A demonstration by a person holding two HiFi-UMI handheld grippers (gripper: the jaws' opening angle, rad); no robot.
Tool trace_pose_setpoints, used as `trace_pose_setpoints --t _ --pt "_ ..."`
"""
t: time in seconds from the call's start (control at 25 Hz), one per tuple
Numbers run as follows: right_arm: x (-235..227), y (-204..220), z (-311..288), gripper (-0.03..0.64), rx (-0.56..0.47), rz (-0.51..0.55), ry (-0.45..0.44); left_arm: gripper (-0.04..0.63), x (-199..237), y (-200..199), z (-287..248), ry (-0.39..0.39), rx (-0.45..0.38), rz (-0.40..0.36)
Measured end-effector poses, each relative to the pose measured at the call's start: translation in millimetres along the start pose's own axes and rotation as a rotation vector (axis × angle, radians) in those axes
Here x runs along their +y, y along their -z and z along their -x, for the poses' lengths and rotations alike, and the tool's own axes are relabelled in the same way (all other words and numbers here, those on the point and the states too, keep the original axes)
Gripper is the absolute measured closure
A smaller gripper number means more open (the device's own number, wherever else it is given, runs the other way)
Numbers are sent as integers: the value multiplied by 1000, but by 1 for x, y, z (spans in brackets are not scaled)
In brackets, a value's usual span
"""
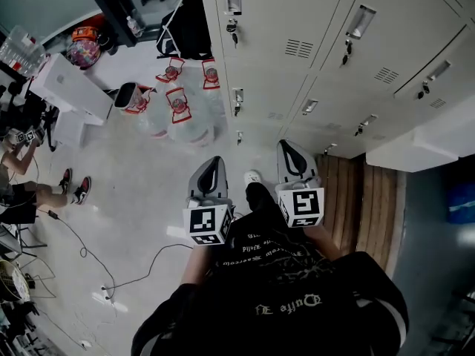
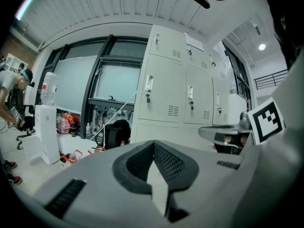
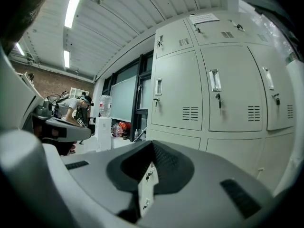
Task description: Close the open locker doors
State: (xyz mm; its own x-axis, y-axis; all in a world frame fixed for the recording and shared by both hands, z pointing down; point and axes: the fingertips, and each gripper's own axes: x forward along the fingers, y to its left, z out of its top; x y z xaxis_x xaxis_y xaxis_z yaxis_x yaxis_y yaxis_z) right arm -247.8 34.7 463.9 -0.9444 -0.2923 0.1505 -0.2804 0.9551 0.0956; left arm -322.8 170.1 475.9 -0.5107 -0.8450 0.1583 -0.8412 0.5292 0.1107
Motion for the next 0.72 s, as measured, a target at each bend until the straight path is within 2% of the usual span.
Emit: trace_pose_setpoints --t 0.72 --pt "-4 5 -8 614 30 -1 8 588 7 -4 -14 9 3 -26"
